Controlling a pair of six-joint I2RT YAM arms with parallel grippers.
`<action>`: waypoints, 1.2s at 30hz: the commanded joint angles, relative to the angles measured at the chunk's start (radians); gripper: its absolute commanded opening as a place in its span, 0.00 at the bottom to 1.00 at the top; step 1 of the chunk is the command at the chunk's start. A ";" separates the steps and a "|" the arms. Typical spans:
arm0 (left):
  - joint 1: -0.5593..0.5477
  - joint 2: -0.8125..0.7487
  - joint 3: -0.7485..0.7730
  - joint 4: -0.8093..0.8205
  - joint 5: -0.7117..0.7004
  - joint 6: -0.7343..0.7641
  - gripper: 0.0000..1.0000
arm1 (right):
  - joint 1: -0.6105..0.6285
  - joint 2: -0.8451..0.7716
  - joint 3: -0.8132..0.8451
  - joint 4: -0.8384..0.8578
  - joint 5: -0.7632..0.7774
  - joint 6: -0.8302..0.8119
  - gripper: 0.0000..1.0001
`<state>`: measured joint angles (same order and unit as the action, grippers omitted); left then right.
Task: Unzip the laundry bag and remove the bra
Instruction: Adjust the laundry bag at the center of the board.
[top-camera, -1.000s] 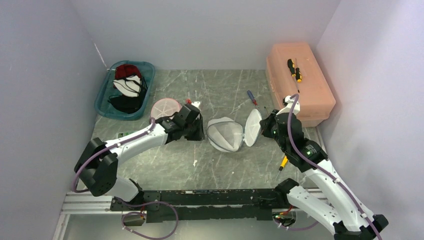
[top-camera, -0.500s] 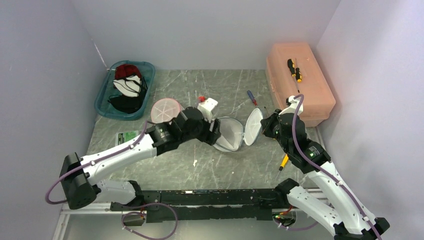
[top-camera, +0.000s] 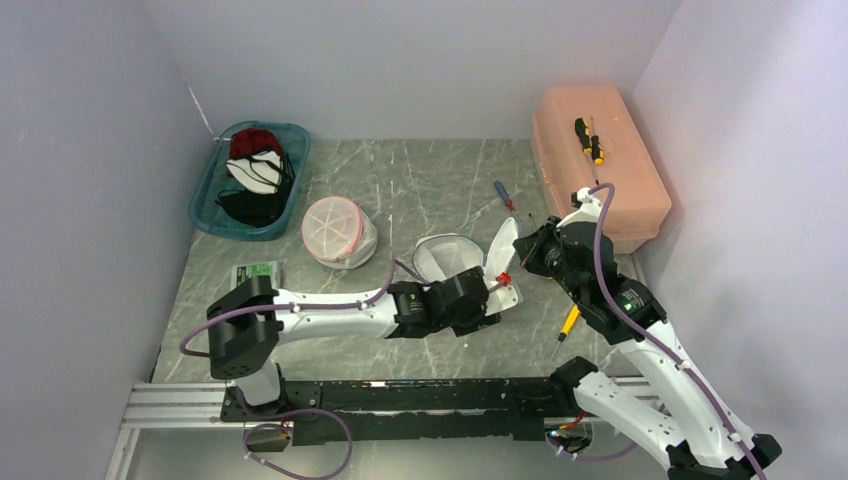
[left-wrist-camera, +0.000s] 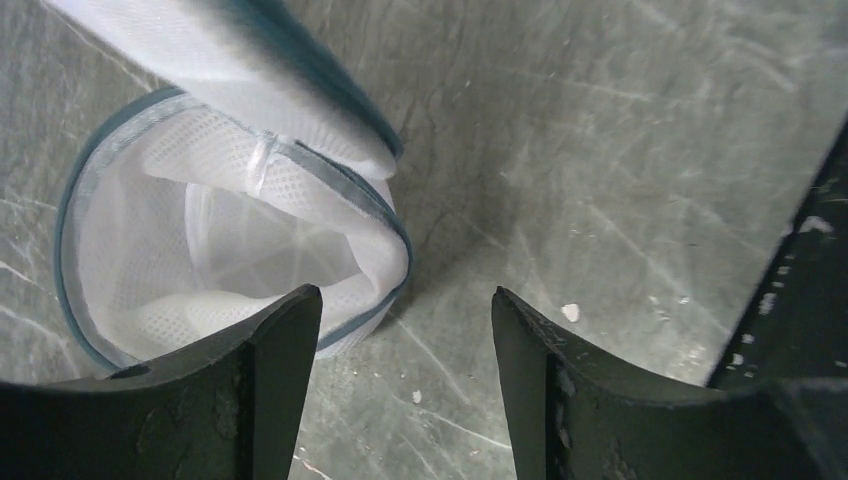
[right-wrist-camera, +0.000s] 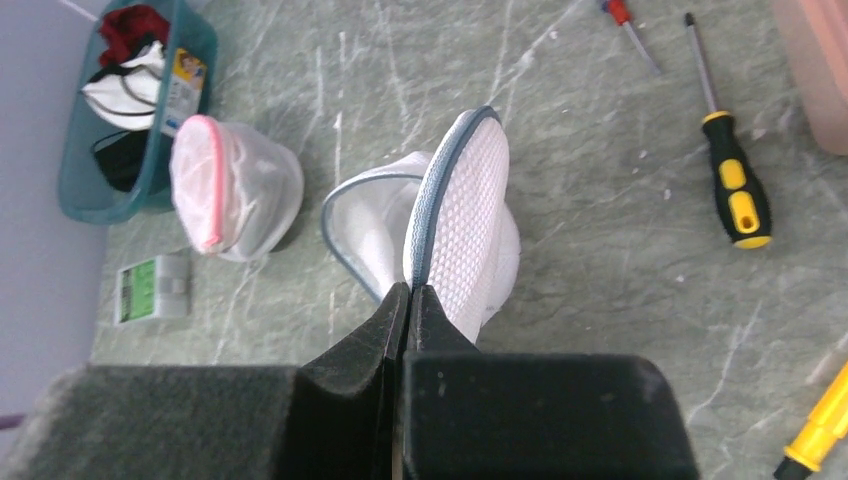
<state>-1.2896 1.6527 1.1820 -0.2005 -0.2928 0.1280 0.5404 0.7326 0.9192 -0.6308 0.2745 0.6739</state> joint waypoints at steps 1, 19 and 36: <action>0.007 0.032 0.043 0.081 -0.061 0.086 0.68 | 0.001 -0.013 0.082 -0.021 -0.078 0.056 0.00; 0.069 0.134 -0.040 0.230 -0.137 0.024 0.65 | -0.002 -0.082 0.046 -0.049 -0.082 0.127 0.00; 0.071 0.107 -0.092 0.371 -0.229 -0.032 0.71 | -0.002 -0.110 0.038 -0.055 -0.083 0.161 0.00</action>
<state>-1.2259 1.7832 1.0920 0.0891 -0.4656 0.1360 0.5404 0.6392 0.9524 -0.7113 0.1902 0.8242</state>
